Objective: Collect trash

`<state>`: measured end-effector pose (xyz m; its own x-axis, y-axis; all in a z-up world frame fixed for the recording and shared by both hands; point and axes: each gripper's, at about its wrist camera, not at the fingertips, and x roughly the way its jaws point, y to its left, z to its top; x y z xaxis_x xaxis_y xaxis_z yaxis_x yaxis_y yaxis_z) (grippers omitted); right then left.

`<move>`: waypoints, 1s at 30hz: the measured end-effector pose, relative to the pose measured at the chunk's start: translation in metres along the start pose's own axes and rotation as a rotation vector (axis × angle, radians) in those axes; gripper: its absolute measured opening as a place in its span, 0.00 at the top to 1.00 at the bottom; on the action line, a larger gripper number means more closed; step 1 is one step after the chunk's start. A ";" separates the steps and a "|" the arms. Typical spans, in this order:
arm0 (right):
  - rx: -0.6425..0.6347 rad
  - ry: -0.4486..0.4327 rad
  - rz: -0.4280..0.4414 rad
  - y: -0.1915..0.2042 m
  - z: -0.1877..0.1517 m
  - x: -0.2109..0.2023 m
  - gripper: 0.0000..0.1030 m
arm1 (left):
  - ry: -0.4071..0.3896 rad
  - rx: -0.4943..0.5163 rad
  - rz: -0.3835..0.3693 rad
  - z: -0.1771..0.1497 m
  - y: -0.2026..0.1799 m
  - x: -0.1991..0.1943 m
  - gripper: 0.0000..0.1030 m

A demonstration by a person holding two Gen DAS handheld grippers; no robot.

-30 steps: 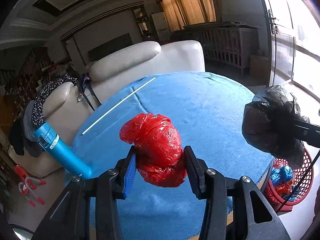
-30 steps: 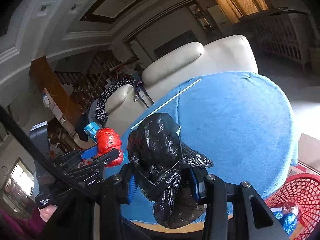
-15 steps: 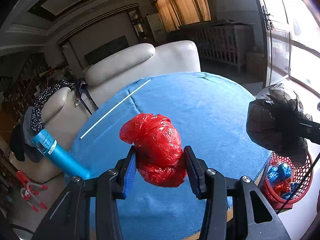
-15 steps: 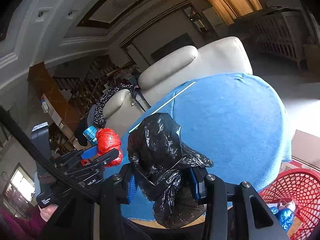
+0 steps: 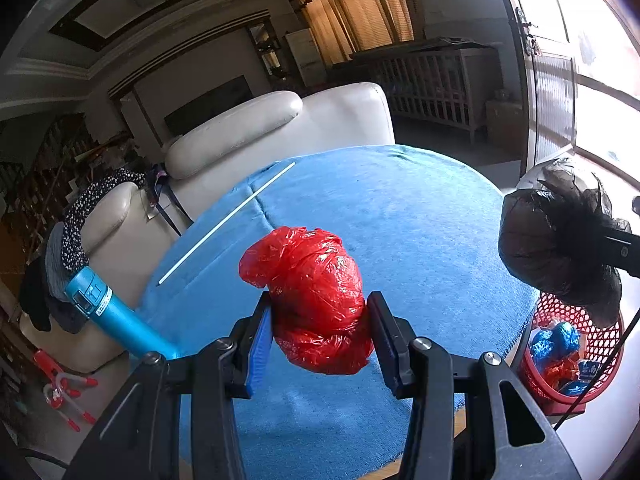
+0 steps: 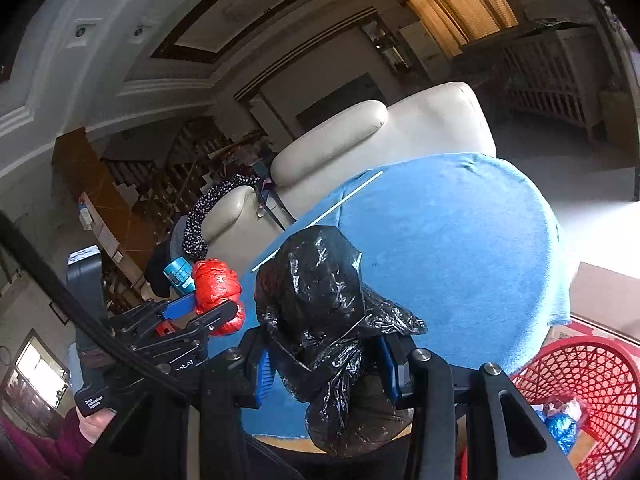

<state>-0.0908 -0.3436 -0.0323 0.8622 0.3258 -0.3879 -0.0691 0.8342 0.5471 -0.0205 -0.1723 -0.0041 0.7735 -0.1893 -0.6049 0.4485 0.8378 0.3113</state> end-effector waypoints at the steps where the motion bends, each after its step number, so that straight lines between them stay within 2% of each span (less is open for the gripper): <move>1: 0.003 -0.003 -0.002 0.000 0.000 -0.001 0.57 | 0.000 0.002 -0.002 0.000 -0.001 0.000 0.53; 30: 0.065 -0.064 -0.040 -0.018 -0.011 -0.035 0.57 | -0.018 0.093 -0.031 0.008 -0.045 -0.009 0.53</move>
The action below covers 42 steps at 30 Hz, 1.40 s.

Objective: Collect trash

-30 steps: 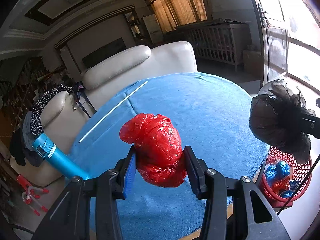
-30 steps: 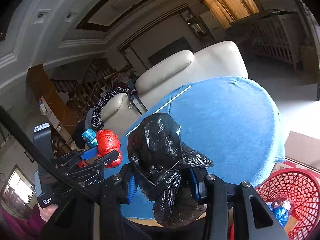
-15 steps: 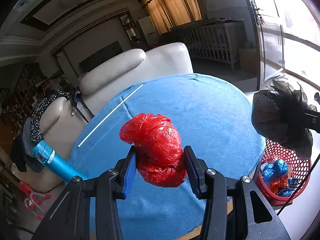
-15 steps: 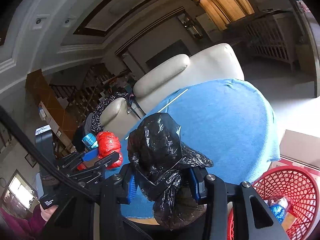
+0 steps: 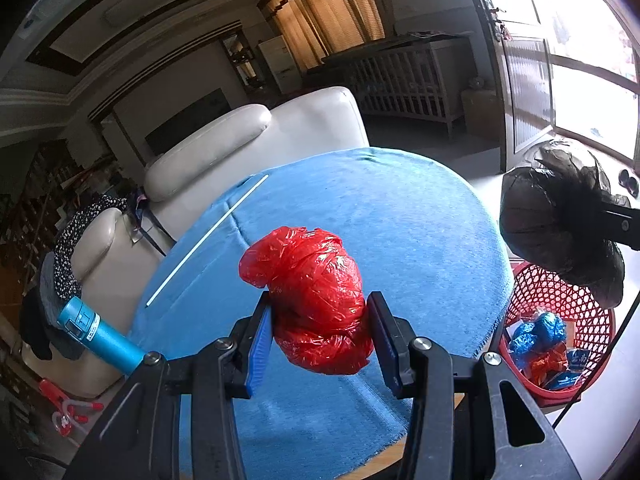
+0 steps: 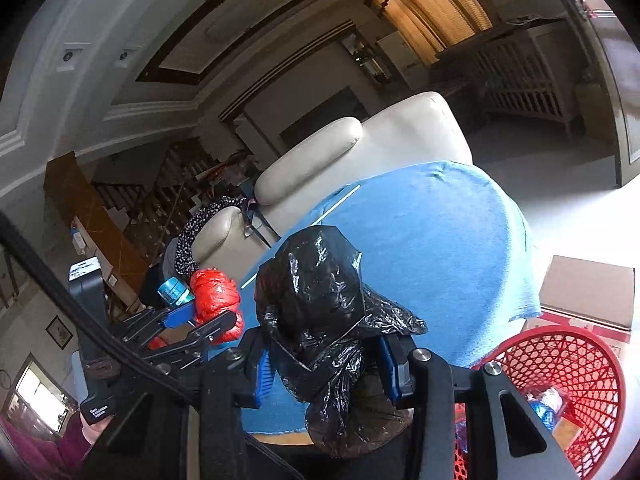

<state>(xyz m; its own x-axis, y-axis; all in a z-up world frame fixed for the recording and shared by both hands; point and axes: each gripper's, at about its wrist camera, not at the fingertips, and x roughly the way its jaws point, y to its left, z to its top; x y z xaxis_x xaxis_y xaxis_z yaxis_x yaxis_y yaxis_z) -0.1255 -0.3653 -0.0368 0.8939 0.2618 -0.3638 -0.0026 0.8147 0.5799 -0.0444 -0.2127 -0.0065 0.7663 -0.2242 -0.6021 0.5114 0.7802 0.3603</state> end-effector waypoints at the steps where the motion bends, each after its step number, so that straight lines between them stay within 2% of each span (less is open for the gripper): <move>1: 0.002 -0.001 0.000 -0.001 0.000 -0.001 0.57 | 0.000 0.002 -0.002 0.000 -0.001 0.000 0.53; 27: 0.035 -0.008 -0.028 -0.001 0.002 -0.009 0.57 | 0.026 0.026 -0.047 -0.004 -0.015 0.004 0.53; 42: 0.073 -0.019 -0.051 -0.011 0.003 -0.015 0.57 | 0.070 0.035 -0.093 -0.008 -0.025 0.015 0.53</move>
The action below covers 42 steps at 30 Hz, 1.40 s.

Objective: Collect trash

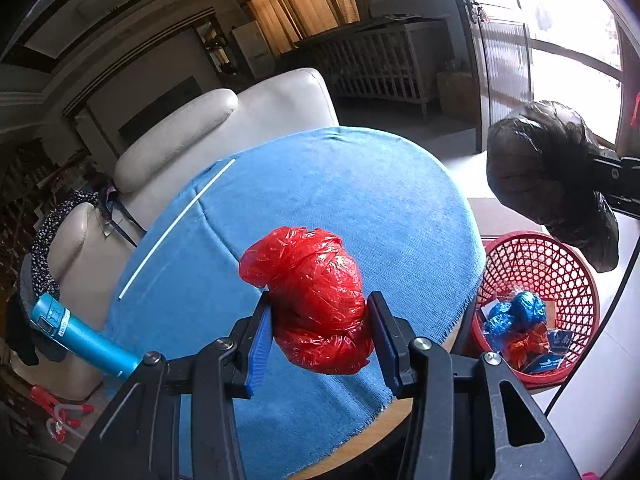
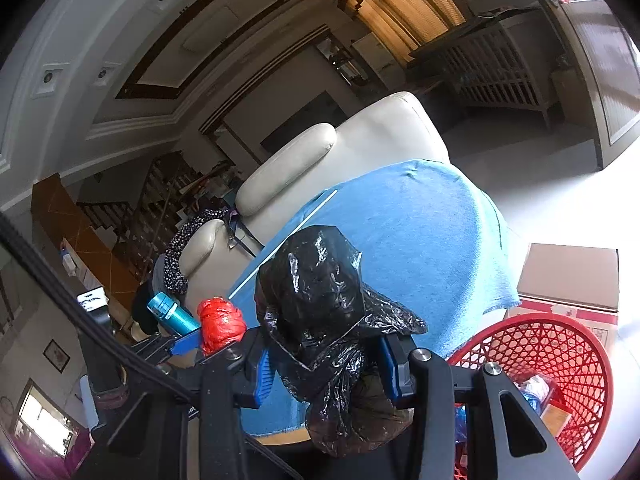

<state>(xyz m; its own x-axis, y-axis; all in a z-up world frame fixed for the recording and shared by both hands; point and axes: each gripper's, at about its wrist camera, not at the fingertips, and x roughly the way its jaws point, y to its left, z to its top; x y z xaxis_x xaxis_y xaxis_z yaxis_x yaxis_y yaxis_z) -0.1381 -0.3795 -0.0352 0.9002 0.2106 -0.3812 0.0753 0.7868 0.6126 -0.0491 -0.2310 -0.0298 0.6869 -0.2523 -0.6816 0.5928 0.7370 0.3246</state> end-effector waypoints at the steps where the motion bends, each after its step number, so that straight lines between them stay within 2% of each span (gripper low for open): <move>1: -0.001 0.001 -0.002 0.000 0.000 0.000 0.57 | 0.002 0.002 -0.002 -0.001 -0.002 0.000 0.53; 17: 0.021 0.009 -0.050 -0.010 0.003 -0.006 0.57 | 0.043 0.014 -0.042 -0.003 -0.013 0.006 0.53; 19: 0.015 0.006 -0.075 -0.010 0.003 -0.007 0.57 | 0.050 0.012 -0.049 -0.003 -0.014 0.007 0.53; 24: -0.035 0.016 -0.199 -0.013 0.006 -0.009 0.57 | 0.073 0.012 -0.072 -0.004 -0.018 0.011 0.53; 29: 0.003 0.016 -0.239 -0.028 0.010 -0.013 0.57 | 0.104 0.032 -0.119 -0.009 -0.031 0.015 0.53; 32: 0.026 0.020 -0.280 -0.032 0.012 -0.015 0.57 | 0.130 0.012 -0.160 -0.009 -0.033 0.018 0.53; 36: 0.026 0.054 -0.357 -0.029 0.017 -0.011 0.57 | 0.153 -0.047 -0.211 -0.001 -0.028 0.019 0.53; 39: 0.000 0.091 -0.396 -0.021 0.023 -0.011 0.57 | 0.132 -0.036 -0.205 0.008 -0.029 0.014 0.53; 42: -0.050 0.147 -0.433 -0.012 0.033 -0.018 0.57 | 0.128 -0.025 -0.230 0.023 -0.032 0.013 0.53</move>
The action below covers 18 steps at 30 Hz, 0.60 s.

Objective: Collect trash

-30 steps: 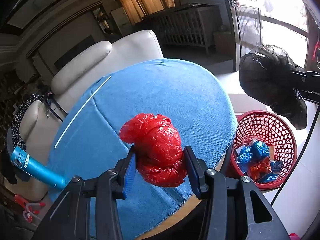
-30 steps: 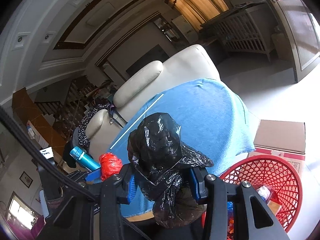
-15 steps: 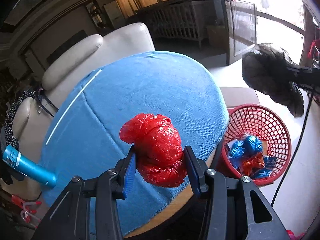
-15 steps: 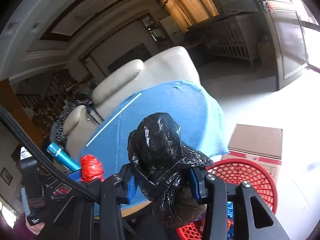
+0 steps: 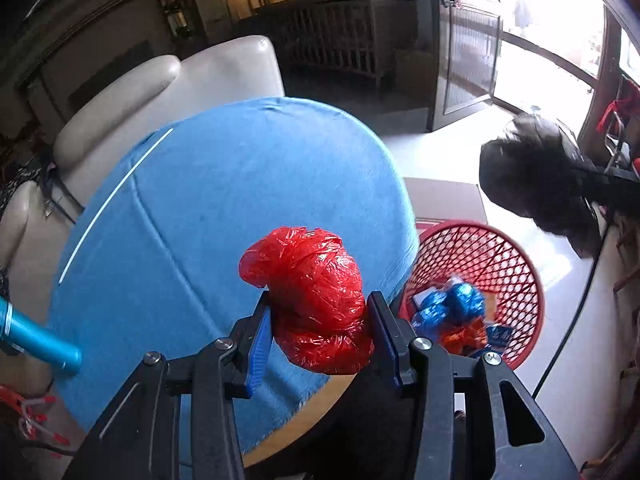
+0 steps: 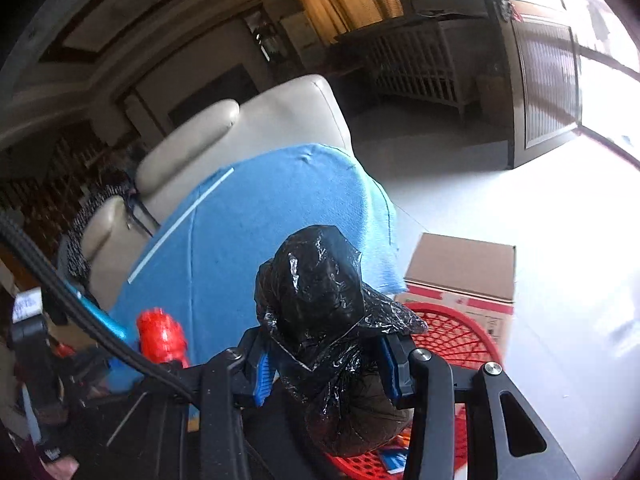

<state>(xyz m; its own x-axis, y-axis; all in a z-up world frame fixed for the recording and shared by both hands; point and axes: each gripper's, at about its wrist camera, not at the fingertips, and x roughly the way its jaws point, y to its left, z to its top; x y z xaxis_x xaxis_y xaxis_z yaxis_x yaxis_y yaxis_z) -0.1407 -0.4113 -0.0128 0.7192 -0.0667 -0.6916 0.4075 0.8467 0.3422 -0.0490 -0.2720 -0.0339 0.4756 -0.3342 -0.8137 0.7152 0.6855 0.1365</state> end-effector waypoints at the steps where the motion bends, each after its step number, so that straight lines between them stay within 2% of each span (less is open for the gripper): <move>1: -0.017 0.012 -0.016 0.000 0.003 -0.005 0.57 | 0.004 -0.005 -0.013 0.009 0.000 -0.001 0.53; 5: -0.026 0.026 -0.065 -0.007 0.018 -0.036 0.57 | -0.009 -0.018 -0.036 0.044 -0.003 -0.011 0.53; 9: 0.020 -0.029 -0.096 -0.016 0.029 -0.075 0.57 | -0.052 -0.030 -0.059 0.064 -0.017 -0.025 0.53; 14: 0.065 -0.063 -0.097 -0.018 0.013 -0.081 0.57 | -0.066 -0.069 -0.105 0.049 -0.033 -0.021 0.53; 18: 0.082 0.025 -0.123 -0.026 -0.008 -0.052 0.57 | -0.032 -0.038 -0.093 0.027 -0.037 -0.008 0.53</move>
<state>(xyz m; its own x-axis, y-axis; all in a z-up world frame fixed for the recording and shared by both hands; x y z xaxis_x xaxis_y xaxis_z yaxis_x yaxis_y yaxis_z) -0.1932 -0.4261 0.0092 0.6472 -0.1532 -0.7468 0.5370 0.7869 0.3039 -0.0657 -0.3118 -0.0174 0.4248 -0.4173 -0.8034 0.7370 0.6748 0.0392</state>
